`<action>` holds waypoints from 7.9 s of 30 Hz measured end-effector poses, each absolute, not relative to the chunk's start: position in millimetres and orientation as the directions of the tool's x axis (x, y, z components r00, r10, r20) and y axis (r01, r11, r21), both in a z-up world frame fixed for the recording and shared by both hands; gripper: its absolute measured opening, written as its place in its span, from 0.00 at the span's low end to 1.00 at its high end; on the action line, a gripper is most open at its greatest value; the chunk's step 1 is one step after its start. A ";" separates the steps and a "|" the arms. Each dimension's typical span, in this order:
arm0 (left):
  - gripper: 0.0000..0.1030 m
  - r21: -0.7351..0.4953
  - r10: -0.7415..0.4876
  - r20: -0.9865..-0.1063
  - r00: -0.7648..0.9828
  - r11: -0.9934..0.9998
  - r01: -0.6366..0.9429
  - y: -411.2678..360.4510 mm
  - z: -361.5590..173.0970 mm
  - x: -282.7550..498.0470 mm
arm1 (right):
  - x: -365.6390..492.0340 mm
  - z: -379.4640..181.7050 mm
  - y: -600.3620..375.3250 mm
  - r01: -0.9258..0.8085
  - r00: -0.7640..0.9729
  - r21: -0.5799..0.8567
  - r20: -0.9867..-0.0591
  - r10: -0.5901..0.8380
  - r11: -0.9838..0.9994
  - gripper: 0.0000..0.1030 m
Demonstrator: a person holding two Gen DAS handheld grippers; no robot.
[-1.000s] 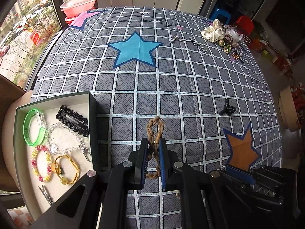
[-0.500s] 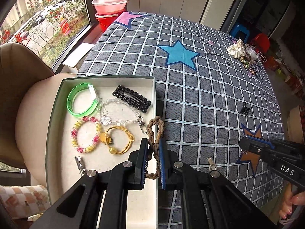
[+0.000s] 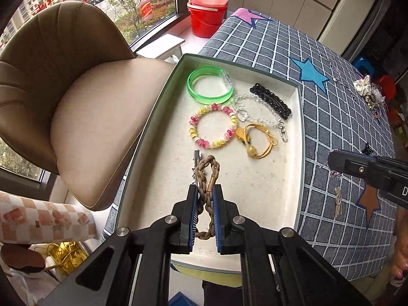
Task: Organize jewelry
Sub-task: 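Carry the braided hair tie and silver clip into the white box, then open both tools to release the hair tie and clip in the box, then move both open tools toward the cream hair clip and black claw clip, then grasp the cream hair clip with the left tool while the right grasps the black claw clip, then carry the cream hair clip and black claw clip over the white box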
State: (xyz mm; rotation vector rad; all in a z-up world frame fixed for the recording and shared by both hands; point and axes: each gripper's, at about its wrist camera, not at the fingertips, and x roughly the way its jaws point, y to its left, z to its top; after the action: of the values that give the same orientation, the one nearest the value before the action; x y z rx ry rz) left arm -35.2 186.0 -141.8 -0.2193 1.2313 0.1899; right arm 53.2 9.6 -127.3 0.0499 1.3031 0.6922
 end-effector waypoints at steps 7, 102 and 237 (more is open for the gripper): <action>0.18 -0.074 0.026 -0.959 0.282 0.938 -0.338 210.1 -171.6 -51.3 | 46.8 -154.1 64.3 -0.503 -0.006 0.421 -0.875 0.484 0.755 0.12; 1.00 0.013 0.011 -0.969 0.245 1.000 0.005 -3.4 -150.3 25.3 | 95.6 -162.5 -230.3 0.090 0.176 0.235 -0.960 0.217 0.968 0.88; 0.25 -0.081 -0.010 -0.958 0.288 0.968 -0.236 152.2 -123.0 -57.3 | 55.5 -105.9 -5.2 -0.411 0.137 0.205 -0.949 0.283 0.888 0.40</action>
State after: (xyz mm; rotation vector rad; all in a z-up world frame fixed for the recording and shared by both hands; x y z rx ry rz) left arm -57.3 152.2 -123.0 -0.2224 1.2730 0.1526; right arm 55.5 -5.2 -105.9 -0.1136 1.3435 0.5034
